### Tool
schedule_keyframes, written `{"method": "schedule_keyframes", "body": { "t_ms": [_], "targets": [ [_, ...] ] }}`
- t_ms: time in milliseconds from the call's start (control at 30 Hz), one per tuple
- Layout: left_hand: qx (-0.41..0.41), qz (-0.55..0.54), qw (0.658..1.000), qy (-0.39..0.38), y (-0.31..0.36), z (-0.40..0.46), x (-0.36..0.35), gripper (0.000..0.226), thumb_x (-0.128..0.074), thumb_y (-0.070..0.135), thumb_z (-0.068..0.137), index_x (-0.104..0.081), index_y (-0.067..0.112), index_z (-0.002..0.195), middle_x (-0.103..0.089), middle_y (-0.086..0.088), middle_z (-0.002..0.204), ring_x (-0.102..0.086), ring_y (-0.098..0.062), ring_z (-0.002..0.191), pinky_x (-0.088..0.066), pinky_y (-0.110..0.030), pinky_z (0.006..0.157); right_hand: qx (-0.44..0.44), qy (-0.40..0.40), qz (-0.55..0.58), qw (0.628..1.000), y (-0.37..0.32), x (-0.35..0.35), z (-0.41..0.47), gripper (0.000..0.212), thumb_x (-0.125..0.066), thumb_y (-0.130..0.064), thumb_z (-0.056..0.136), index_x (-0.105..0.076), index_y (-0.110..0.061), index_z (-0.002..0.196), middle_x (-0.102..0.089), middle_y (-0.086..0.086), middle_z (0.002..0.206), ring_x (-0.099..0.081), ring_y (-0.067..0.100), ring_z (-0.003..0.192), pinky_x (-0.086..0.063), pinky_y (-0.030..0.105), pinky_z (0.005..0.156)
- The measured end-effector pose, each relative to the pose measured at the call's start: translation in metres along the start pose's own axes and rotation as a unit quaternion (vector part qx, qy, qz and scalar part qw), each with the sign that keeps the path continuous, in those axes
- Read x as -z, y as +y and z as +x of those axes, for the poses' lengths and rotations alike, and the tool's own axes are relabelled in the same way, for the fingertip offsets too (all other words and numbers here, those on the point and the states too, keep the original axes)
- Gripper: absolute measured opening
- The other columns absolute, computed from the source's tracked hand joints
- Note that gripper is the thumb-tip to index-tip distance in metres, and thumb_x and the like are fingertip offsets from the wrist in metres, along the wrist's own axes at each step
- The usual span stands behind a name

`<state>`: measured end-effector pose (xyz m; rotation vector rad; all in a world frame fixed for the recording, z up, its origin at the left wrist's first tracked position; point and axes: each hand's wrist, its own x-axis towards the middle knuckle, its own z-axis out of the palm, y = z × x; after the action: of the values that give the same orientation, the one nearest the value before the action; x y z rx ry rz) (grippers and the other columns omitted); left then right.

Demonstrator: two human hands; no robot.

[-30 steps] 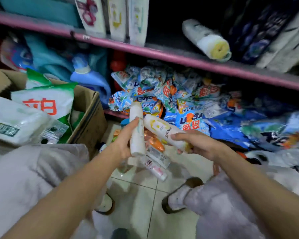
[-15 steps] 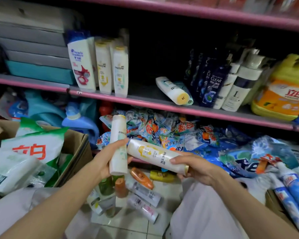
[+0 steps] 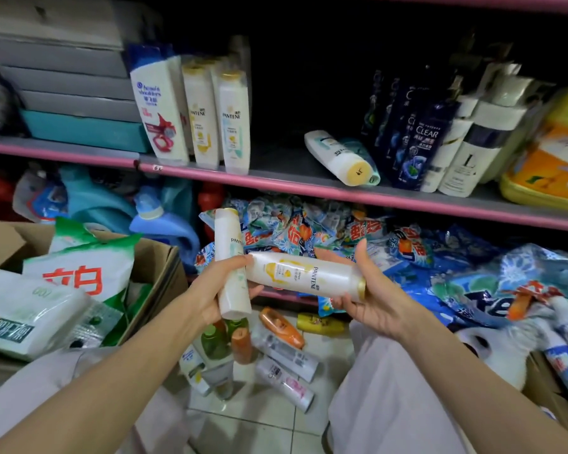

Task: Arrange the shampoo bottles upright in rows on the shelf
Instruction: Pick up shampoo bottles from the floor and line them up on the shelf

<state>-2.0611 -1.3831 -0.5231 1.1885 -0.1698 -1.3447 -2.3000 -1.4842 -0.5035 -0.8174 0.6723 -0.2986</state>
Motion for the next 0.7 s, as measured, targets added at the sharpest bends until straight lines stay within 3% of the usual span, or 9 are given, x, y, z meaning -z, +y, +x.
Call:
{"method": "schedule_keyframes", "body": {
  "t_ms": [67,133,233,300,367,467,567,700],
  "targets": [
    [-0.002,0.010,1.000,0.000,0.003,-0.001,0.000,0.045,-0.069,0.008,0.080,-0.048,0.011,0.119,-0.058,-0.021,0.113,-0.063,-0.032,0.099,-0.059,-0.047,0.068,0.011,0.027,0.013,0.999,0.003,0.001,0.001,0.070,-0.058,-0.074,0.067,-0.067,-0.026,0.118,-0.066,0.018,0.117,-0.064,0.017,0.058,-0.055,0.018,0.046],
    [0.002,-0.007,1.000,-0.005,0.005,-0.002,-0.001,0.048,-0.071,0.008,0.077,-0.048,0.011,0.118,-0.058,-0.022,0.115,-0.062,-0.034,0.103,-0.059,-0.047,0.071,0.035,0.061,0.051,0.996,0.005,0.001,0.000,0.062,-0.071,-0.062,0.065,-0.073,-0.017,0.108,-0.070,0.022,0.107,-0.065,0.019,0.058,-0.056,0.020,0.046],
    [0.002,-0.028,0.999,-0.028,0.012,-0.002,-0.006,0.055,-0.075,0.010,0.067,-0.050,0.009,0.117,-0.062,-0.022,0.107,-0.065,-0.032,0.096,-0.059,-0.045,0.073,0.091,0.088,0.111,0.986,0.000,-0.004,-0.003,0.039,-0.086,-0.029,0.056,-0.077,-0.006,0.086,-0.071,0.026,0.095,-0.067,0.025,0.063,-0.056,0.021,0.047],
    [-0.007,-0.012,0.999,-0.040,0.023,-0.004,-0.010,0.056,-0.075,0.014,0.064,-0.054,0.006,0.115,-0.066,-0.020,0.098,-0.066,-0.030,0.087,-0.060,-0.041,0.071,0.138,0.103,0.077,0.982,-0.019,-0.013,-0.004,0.030,-0.081,-0.016,0.060,-0.072,-0.002,0.085,-0.068,0.025,0.094,-0.067,0.024,0.062,-0.055,0.019,0.047],
    [-0.019,0.009,0.998,-0.061,0.035,-0.007,-0.014,0.054,-0.073,0.018,0.064,-0.057,0.006,0.114,-0.070,-0.015,0.090,-0.069,-0.027,0.078,-0.059,-0.036,0.066,0.203,0.137,-0.006,0.969,-0.051,-0.026,-0.002,0.028,-0.075,-0.016,0.068,-0.062,-0.004,0.088,-0.066,0.022,0.095,-0.068,0.021,0.063,-0.054,0.017,0.048],
    [-0.054,0.023,0.994,-0.096,0.051,-0.012,-0.020,0.053,-0.070,0.024,0.066,-0.059,0.009,0.116,-0.074,-0.008,0.098,-0.072,-0.024,0.080,-0.057,-0.030,0.058,0.320,0.163,-0.141,0.923,-0.110,-0.055,0.002,0.016,-0.072,-0.017,0.080,-0.057,-0.013,0.082,-0.068,0.010,0.088,-0.072,0.019,0.070,-0.057,0.023,0.053],
    [-0.087,0.028,0.991,-0.102,0.066,-0.017,-0.027,0.054,-0.070,0.028,0.068,-0.059,0.012,0.118,-0.075,-0.004,0.095,-0.070,-0.017,0.066,-0.055,-0.029,0.055,0.418,0.214,-0.295,0.832,-0.162,-0.084,0.017,0.023,-0.073,-0.026,0.078,-0.052,-0.019,0.075,-0.065,0.006,0.074,-0.071,0.021,0.062,-0.058,0.030,0.054],
    [-0.113,0.053,0.988,-0.096,0.080,-0.023,-0.032,0.050,-0.071,0.036,0.067,-0.064,0.017,0.112,-0.075,-0.002,0.091,-0.069,-0.014,0.064,-0.055,-0.030,0.058,0.438,0.272,-0.360,0.777,-0.208,-0.100,0.046,0.027,-0.076,-0.031,0.074,-0.053,-0.019,0.083,-0.065,0.005,0.079,-0.072,0.022,0.062,-0.060,0.035,0.058]
  ]
}}
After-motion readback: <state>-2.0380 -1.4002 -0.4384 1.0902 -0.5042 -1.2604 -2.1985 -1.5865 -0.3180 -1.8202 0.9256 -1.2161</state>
